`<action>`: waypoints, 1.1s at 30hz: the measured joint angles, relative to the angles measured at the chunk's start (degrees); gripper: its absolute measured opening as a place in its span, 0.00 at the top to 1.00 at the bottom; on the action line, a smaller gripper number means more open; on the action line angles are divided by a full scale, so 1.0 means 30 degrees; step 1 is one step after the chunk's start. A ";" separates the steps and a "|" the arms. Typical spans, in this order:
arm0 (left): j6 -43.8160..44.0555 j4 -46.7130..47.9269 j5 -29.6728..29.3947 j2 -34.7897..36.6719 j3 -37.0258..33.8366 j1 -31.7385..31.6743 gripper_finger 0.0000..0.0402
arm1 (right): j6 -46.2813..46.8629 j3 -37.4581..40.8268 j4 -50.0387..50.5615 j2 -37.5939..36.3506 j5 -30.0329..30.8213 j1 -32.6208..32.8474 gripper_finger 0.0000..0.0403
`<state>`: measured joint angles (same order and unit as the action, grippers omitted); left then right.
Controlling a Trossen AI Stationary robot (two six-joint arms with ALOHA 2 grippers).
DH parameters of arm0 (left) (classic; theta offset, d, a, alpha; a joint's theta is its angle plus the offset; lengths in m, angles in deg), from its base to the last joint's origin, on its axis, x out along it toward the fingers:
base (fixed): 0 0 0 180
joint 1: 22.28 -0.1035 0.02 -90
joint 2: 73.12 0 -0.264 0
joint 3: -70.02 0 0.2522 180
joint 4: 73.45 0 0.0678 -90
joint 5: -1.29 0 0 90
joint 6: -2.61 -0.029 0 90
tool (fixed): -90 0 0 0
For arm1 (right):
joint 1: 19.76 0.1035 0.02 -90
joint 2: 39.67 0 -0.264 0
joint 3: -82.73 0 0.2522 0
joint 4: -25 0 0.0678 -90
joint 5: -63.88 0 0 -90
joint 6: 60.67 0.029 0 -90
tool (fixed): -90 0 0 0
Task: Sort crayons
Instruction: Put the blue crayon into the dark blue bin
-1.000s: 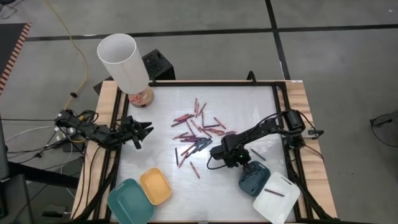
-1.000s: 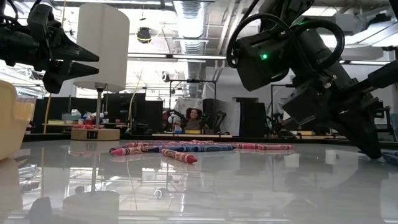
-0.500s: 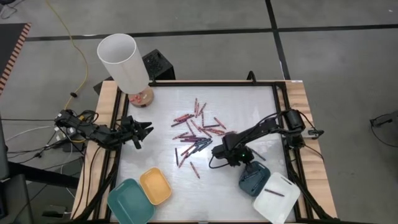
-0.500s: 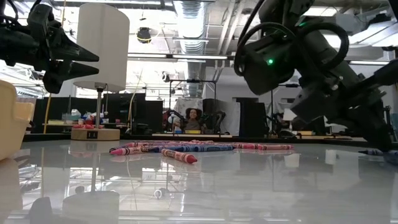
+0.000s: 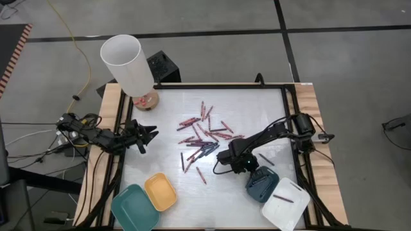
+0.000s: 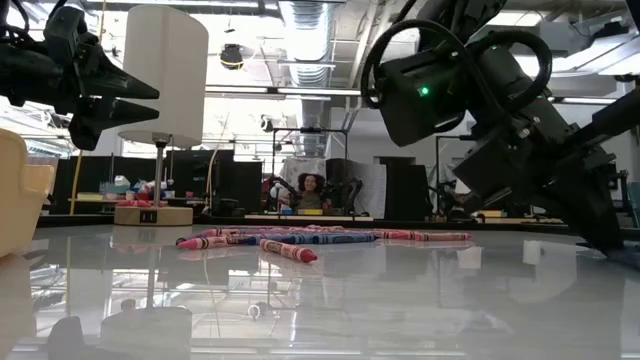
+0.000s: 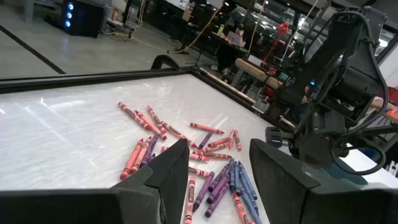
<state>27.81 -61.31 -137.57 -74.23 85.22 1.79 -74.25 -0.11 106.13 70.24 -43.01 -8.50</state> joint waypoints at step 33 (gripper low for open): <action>0.0315 -0.0002 0.0086 -0.0002 -0.0002 -0.0005 0.60 | 1.0562 -0.0364 0.3196 -0.3511 0.6170 -0.3634 0.99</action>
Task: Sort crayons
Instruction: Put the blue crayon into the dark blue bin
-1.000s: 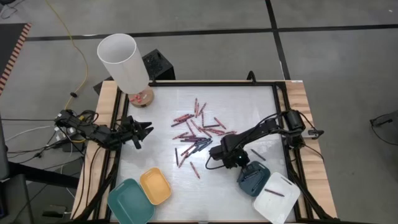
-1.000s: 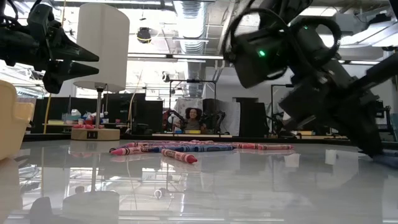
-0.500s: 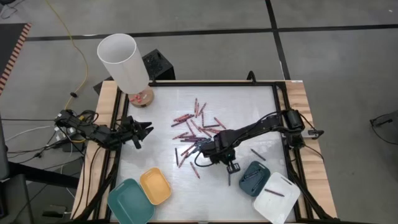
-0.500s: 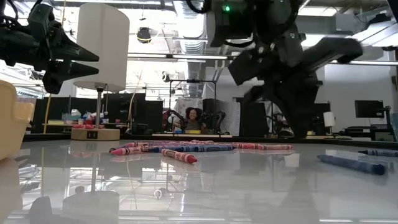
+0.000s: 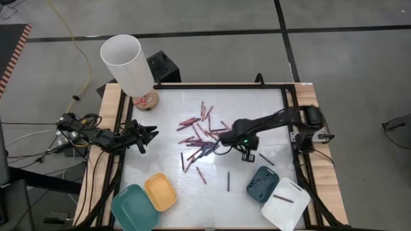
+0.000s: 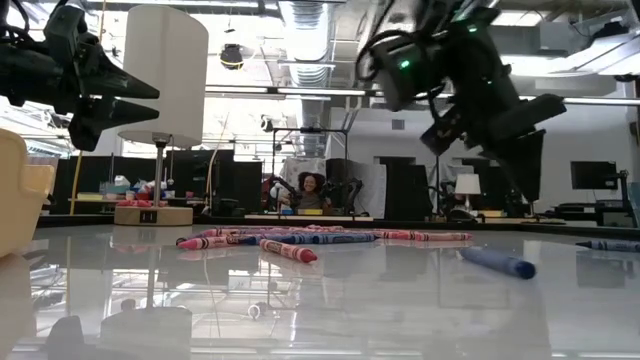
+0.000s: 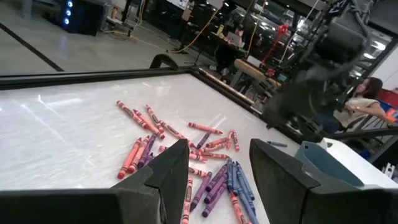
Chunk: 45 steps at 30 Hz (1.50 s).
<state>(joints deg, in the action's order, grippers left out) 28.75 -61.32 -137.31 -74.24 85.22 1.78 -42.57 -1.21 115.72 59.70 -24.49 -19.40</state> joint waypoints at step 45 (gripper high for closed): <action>0.0498 -0.0004 0.0067 -0.0002 0.0005 0.0007 0.60 | 0.6253 0.8846 -0.8490 -0.3722 -0.0553 0.3795 0.87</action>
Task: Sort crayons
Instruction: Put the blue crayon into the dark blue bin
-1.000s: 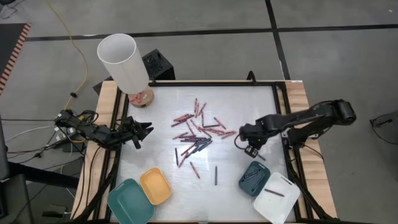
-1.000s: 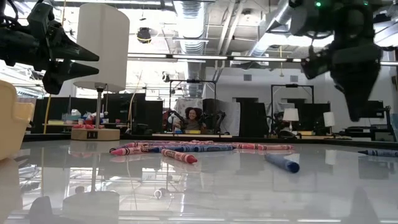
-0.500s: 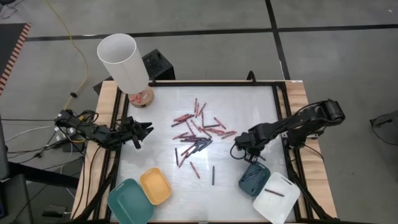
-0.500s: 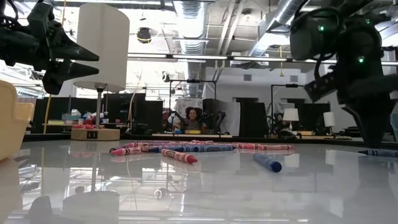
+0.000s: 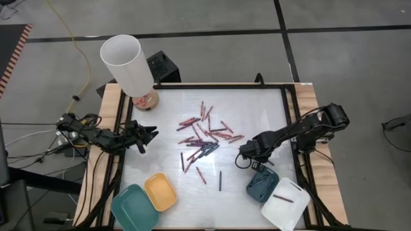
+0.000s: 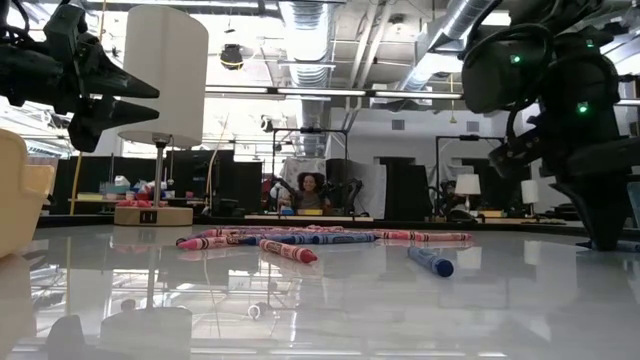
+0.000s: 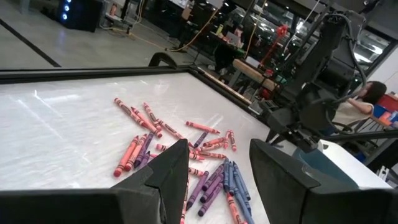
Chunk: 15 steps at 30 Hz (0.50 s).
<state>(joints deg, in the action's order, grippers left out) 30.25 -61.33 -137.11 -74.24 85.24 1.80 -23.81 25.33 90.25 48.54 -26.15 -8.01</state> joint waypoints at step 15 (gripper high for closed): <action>0.0007 -0.0003 -0.0008 0.0007 0.0000 -0.0004 0.60 | -0.0454 -0.0668 -0.0408 -0.2043 0.2663 -0.0255 0.99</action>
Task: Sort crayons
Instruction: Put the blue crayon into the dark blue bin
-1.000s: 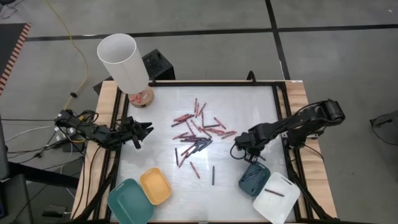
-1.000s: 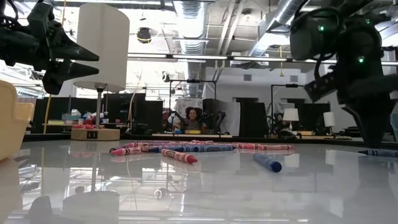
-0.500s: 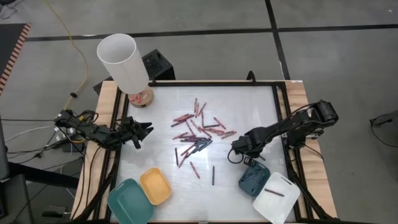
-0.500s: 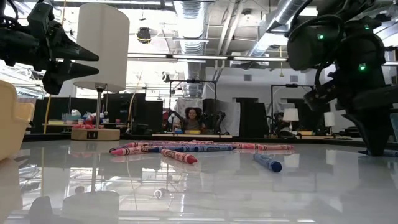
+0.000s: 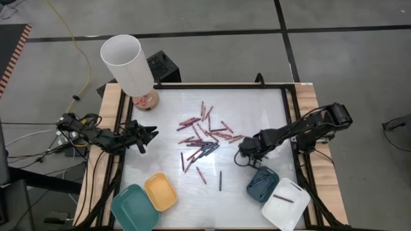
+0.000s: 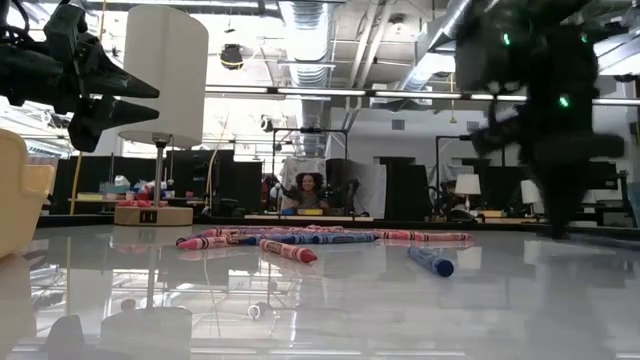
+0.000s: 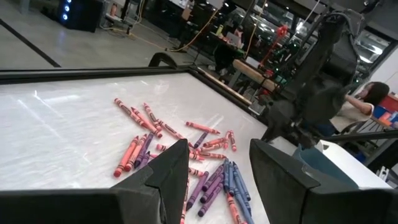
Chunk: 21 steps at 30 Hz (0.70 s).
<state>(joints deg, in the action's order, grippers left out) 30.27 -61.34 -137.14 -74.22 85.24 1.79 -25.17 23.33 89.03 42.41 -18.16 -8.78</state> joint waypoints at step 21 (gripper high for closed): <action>0.0372 0.0007 -0.0117 0.0000 -0.0001 0.0004 0.60 | -0.2757 -0.1786 -0.2197 -0.3794 0.0956 0.2576 0.99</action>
<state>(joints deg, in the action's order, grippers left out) 31.38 -61.32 -137.49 -74.22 85.23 1.80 -33.44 17.97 82.44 31.02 -15.30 -1.05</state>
